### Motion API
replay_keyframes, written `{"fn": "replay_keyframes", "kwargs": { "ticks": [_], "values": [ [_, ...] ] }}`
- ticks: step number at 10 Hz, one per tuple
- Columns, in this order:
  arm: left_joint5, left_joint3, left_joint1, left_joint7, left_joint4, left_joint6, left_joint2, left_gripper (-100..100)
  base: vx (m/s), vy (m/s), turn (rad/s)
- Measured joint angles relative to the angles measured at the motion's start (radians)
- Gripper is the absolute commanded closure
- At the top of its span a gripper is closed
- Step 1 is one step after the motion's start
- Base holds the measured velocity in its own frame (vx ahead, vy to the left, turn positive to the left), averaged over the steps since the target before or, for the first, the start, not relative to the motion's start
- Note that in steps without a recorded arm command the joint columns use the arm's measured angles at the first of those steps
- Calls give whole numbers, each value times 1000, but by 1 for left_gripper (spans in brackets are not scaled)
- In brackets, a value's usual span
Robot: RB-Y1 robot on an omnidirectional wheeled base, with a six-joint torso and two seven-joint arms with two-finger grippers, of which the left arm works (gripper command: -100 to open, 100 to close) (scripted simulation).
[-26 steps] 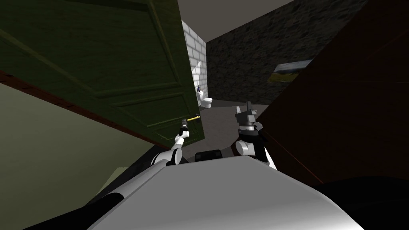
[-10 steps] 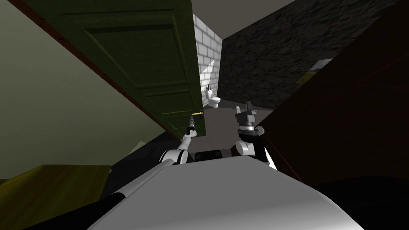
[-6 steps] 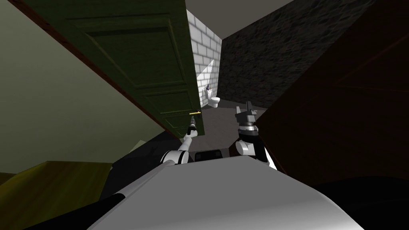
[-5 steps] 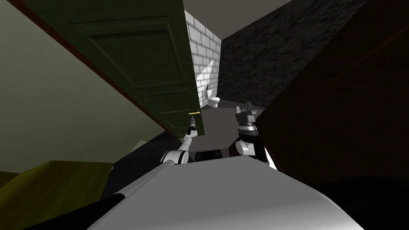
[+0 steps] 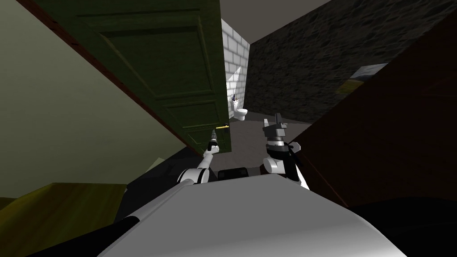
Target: Push the door open
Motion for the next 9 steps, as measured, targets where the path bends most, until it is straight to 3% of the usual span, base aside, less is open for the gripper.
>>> {"fn": "replay_keyframes", "kwargs": {
  "ticks": [2, 4, 5, 7, 9],
  "values": [
    [0, 4, 18, -8, -43, 24, 25, -100, 101, 121, -5],
    [1, 4, -5, -3, 0, 5, 38, -100, 47, 33, -4],
    [0, 2, 8, -3, -13, 5, 53, -100, 156, 28, -18],
    [1, 8, -2, -7, -1, 3, 78, -100, 198, -23, -17],
    [2, 10, -13, -5, 21, -9, 77, -100, 148, -131, -4]
  ]
}}
